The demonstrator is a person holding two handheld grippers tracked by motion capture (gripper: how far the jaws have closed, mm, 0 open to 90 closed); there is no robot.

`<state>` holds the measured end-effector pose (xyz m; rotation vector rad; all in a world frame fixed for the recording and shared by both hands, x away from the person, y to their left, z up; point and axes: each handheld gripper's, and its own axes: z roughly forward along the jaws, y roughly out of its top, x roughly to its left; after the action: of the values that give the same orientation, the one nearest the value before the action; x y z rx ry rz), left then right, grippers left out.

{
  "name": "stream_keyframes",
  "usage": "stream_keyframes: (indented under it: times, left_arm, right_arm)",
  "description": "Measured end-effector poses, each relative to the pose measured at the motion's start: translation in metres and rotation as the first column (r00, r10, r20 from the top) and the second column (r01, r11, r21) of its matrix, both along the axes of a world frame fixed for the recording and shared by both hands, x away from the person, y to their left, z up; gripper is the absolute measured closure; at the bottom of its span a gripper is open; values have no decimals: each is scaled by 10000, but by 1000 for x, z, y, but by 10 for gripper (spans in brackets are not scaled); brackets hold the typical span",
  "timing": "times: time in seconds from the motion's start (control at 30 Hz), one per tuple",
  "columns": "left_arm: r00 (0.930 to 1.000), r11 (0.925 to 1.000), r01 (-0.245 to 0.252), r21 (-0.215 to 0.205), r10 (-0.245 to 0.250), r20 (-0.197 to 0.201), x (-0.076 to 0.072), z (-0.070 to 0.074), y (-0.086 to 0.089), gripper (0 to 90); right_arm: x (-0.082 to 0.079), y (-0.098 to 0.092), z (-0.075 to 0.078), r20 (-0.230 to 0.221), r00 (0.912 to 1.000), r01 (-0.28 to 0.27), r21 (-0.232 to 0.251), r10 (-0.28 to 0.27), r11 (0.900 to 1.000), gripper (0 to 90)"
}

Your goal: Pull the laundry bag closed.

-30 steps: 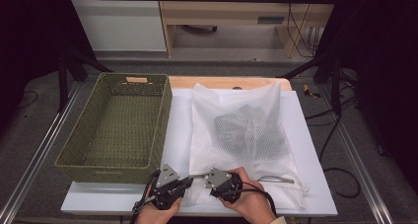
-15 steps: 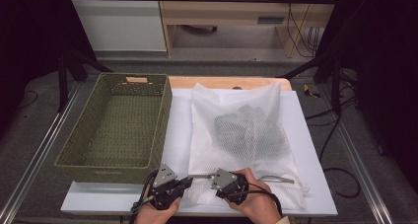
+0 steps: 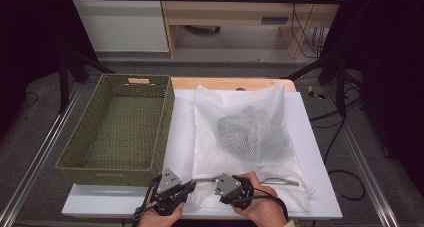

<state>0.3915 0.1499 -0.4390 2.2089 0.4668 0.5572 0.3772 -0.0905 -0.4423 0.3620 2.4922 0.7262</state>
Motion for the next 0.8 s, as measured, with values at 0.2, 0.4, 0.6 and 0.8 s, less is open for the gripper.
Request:
stream_keyframes:
  times: [0.2,0.4,0.6,0.8]
  left_arm:
    - [9999,9999,132,99,-133,59,1,0,-1,879]
    - [9998,9997,124,187,-127,142,3,0,2,879]
    - [10000,10000,-59,69,59,43,0,-2,1,879]
    - [10000,9999,3,106,-3,84,1,-2,0,879]
  right_arm:
    - [1,-3,0,-118,9999,-64,-14,64,10000,821]
    - [2,-5,1,-115,9999,-26,-123,25,9999,822]
    - [1,-9,2,-106,9999,-19,-96,18,10000,821]
    - [2,-11,2,-169,9999,-21,-65,19,10000,821]
